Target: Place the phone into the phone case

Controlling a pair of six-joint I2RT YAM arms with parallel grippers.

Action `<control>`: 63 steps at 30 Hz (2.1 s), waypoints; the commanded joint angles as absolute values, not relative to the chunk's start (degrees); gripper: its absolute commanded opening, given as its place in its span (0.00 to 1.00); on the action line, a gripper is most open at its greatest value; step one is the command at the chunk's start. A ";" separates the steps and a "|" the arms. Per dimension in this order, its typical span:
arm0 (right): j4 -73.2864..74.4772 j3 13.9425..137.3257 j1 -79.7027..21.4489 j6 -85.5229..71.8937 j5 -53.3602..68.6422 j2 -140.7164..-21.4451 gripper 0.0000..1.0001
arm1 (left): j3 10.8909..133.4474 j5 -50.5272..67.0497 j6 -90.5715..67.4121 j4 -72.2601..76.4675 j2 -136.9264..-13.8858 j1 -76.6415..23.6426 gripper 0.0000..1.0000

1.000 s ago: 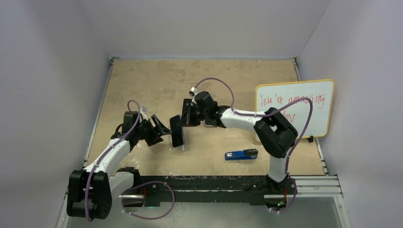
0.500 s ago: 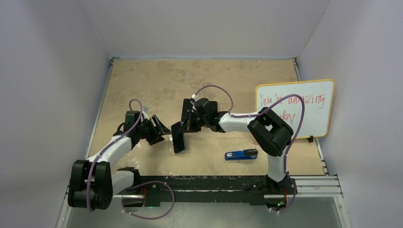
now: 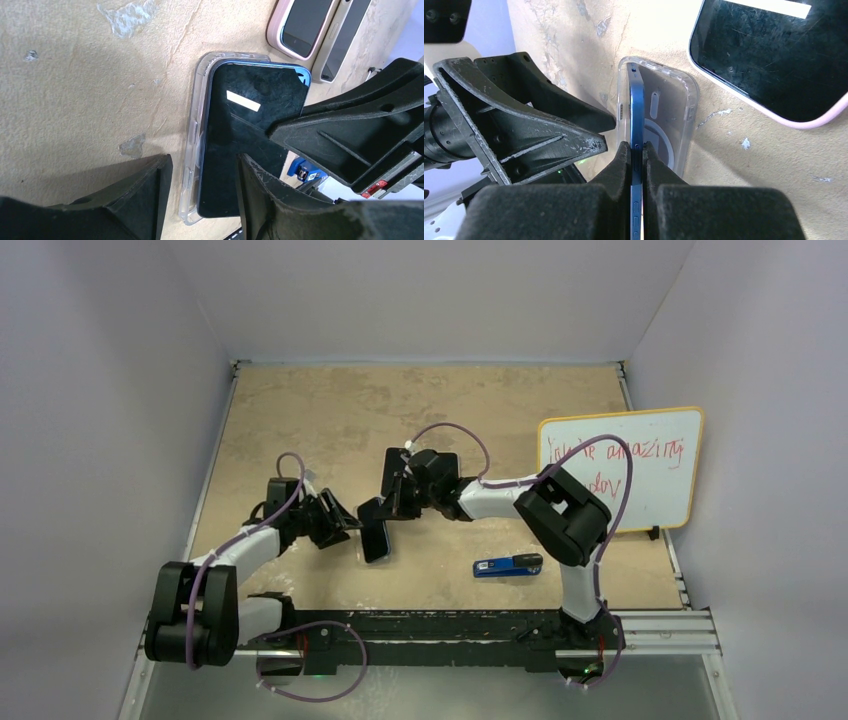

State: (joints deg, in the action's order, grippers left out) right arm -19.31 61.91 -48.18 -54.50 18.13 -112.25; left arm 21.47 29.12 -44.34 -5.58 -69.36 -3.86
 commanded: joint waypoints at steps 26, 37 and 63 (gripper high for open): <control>-22.87 54.99 -52.89 -57.65 10.50 -111.67 0.03 | 16.14 36.02 -49.42 1.14 -66.09 -6.59 0.37; -13.96 56.39 -53.26 -53.80 9.57 -105.98 0.26 | 16.93 36.41 -50.10 -2.70 -63.31 -7.12 0.36; 5.25 61.05 -53.19 -48.85 8.04 -101.20 0.37 | 17.87 35.74 -46.26 -3.82 -68.69 -9.53 0.41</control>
State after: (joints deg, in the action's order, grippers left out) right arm 2.24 58.94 -52.90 -49.43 8.84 -103.66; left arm 17.02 35.81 -47.35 -5.06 -68.38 -8.43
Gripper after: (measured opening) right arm 0.378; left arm 0.408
